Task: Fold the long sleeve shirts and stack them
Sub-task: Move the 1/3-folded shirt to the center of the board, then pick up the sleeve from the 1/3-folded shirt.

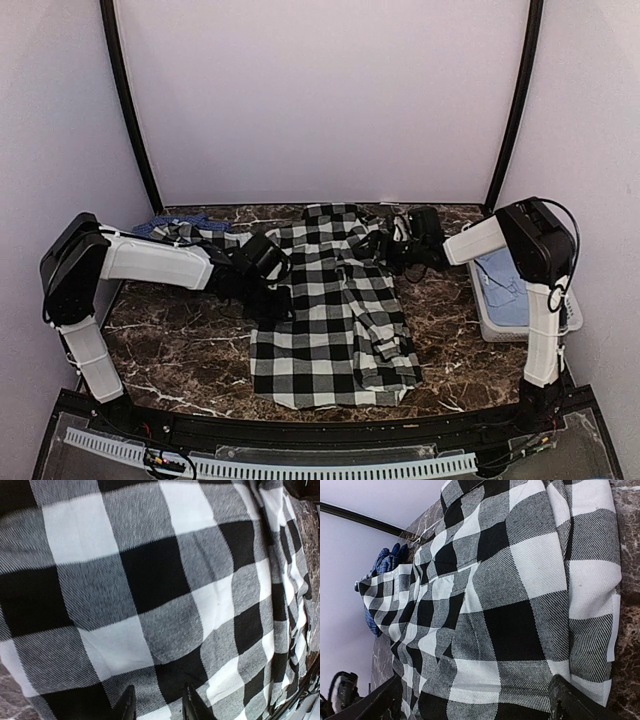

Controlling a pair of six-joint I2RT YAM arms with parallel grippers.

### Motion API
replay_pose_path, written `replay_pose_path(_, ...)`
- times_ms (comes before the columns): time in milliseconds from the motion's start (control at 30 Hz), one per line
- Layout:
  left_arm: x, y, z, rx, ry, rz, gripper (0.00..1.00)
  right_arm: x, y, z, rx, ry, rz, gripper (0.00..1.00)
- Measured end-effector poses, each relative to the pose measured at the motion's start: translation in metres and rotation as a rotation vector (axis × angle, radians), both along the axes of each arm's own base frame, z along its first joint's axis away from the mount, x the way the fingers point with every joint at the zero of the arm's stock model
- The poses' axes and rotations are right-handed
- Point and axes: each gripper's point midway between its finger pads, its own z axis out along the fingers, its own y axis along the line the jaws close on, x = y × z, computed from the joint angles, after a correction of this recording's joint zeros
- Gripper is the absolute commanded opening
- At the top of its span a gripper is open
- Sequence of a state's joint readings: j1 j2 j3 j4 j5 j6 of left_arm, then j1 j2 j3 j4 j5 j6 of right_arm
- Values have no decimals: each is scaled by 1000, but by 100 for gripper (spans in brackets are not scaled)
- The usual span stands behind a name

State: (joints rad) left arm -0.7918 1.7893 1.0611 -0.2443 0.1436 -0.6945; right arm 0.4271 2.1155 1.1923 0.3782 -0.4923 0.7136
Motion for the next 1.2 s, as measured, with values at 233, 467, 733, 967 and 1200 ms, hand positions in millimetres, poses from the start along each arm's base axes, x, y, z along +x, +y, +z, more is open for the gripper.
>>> replay_pose_path(233,56,28,72,12,-190,128,33,-4,-3,6,-69,3,8,99)
replay_pose_path(467,114,134,139,22,-365,426,40,-6,6,57,-110,-119,28,99)
replay_pose_path(733,143,264,135,95,-372,742,43,-19,16,136,-123,-336,46,99)
replay_pose_path(967,157,351,127,102,-374,951,43,-37,14,186,-133,-476,39,99)
replay_pose_path(1200,166,398,101,81,-338,1060,42,-48,8,201,-153,-521,31,99)
